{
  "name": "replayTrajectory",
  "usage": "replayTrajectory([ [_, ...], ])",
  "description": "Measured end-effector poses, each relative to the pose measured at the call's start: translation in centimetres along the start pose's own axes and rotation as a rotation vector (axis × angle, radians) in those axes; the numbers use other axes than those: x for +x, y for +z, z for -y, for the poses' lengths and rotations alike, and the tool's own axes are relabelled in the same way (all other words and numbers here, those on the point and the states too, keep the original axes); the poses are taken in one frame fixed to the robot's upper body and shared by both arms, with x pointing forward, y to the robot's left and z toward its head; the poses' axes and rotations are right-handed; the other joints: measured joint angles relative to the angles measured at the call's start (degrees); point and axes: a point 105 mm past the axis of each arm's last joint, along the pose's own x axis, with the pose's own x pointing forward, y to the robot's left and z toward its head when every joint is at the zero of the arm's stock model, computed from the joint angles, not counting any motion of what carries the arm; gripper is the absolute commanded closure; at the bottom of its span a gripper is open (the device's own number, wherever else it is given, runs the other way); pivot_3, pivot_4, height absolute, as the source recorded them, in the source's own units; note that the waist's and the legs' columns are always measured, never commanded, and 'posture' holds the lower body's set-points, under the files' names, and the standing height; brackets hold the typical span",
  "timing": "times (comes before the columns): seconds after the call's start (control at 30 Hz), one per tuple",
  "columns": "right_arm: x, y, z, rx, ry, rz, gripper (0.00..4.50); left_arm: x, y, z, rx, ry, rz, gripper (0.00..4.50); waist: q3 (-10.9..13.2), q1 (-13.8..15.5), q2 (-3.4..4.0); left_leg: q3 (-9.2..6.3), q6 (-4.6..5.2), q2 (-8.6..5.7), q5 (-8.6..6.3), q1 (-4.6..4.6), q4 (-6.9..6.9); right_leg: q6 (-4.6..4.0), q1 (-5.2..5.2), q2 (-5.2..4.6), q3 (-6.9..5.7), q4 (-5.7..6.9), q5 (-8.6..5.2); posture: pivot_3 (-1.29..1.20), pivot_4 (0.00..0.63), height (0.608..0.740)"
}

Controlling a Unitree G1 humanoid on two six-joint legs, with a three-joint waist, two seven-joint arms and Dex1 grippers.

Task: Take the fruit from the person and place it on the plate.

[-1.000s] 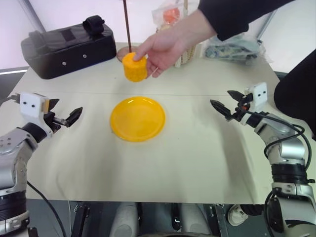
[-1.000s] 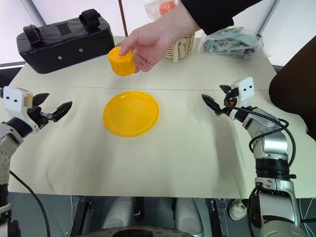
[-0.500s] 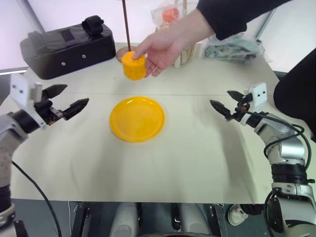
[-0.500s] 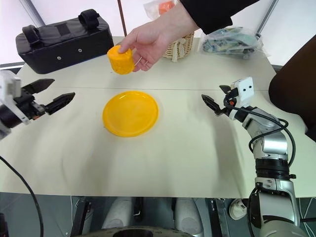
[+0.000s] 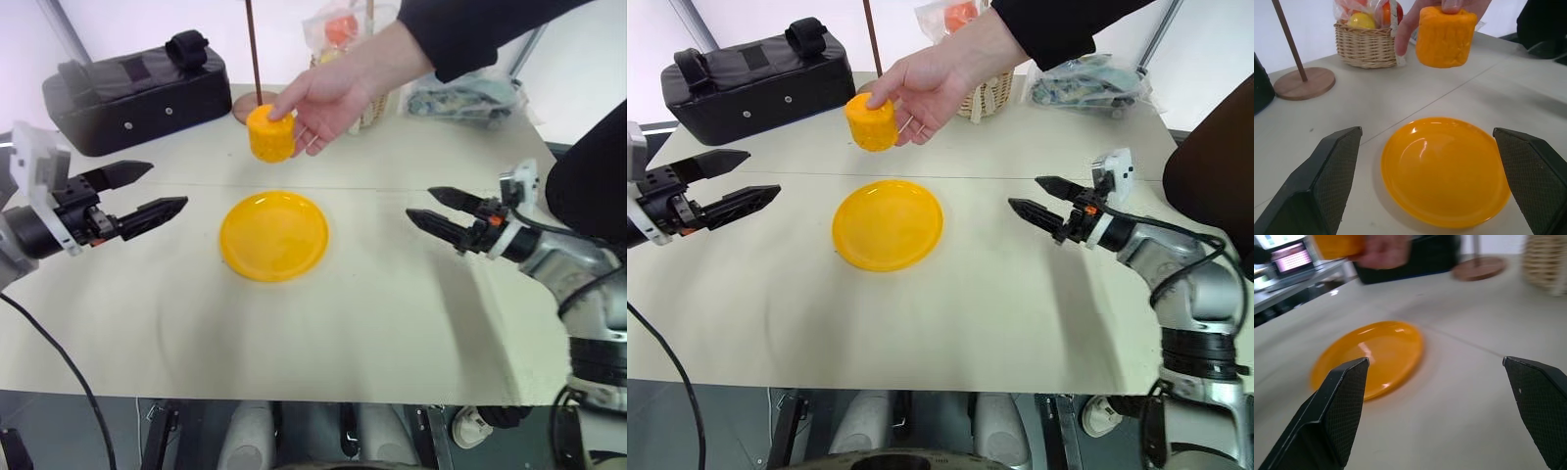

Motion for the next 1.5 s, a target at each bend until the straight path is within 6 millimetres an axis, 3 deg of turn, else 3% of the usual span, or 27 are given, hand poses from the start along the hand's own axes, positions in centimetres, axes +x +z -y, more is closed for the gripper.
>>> replayTrajectory([
  [0.23,0.3,1.9,-1.3,-0.023,0.034,0.029,0.03,1.6,0.7,0.1,0.014,-0.026,0.054,0.00,0.0,0.1,-0.01,0.00,0.00,-0.02,0.00,-0.01,0.02,0.00,-0.01,0.02,0.00,0.00,0.00,0.00,0.150,0.740],
  [0.4,0.9,3.3,-2.0,-0.067,0.058,0.053,0.03,5.6,1.4,-0.2,0.032,-0.075,0.150,0.00,0.0,0.9,-0.04,0.00,0.00,-0.06,0.00,-0.03,0.11,0.01,0.04,0.03,0.00,-0.01,0.01,0.00,0.150,0.740],
  [0.67,1.1,2.8,-2.4,-0.073,0.047,0.042,0.03,10.5,0.7,-0.4,0.002,-0.163,0.190,0.00,0.0,1.3,-0.05,0.00,0.01,-0.06,0.00,-0.07,0.11,0.02,0.01,0.04,-0.01,-0.01,0.01,0.00,0.150,0.740],
  [1.17,0.9,1.9,-2.5,-0.065,-0.015,0.044,0.03,15.3,2.5,1.4,0.031,-0.280,0.258,0.00,0.0,1.2,-0.05,-0.03,0.02,-0.06,-0.01,-0.07,0.15,0.03,0.02,0.06,-0.02,0.01,0.01,0.00,0.150,0.740],
  [1.27,0.8,1.7,-2.4,-0.063,-0.022,0.043,0.00,15.4,2.4,1.3,0.032,-0.285,0.261,0.93,0.0,1.1,-0.05,-0.04,0.02,-0.03,-0.01,-0.06,0.15,0.03,0.01,0.09,-0.02,0.02,0.01,0.00,0.150,0.740],
  [1.33,0.8,1.7,-2.3,-0.063,-0.026,0.046,0.00,15.4,2.3,1.4,0.031,-0.292,0.261,1.88,0.0,1.1,-0.05,-0.04,0.02,-0.03,-0.01,-0.07,0.16,0.03,0.02,0.09,-0.02,0.01,0.01,0.00,0.150,0.740],
  [1.5,0.8,1.8,-2.3,-0.069,-0.031,0.053,0.00,15.4,2.3,1.4,0.033,-0.289,0.259,1.99,0.0,1.2,-0.05,-0.05,0.02,-0.04,-0.01,-0.07,0.16,0.03,0.02,0.09,-0.02,0.01,0.01,0.00,0.150,0.740],
])
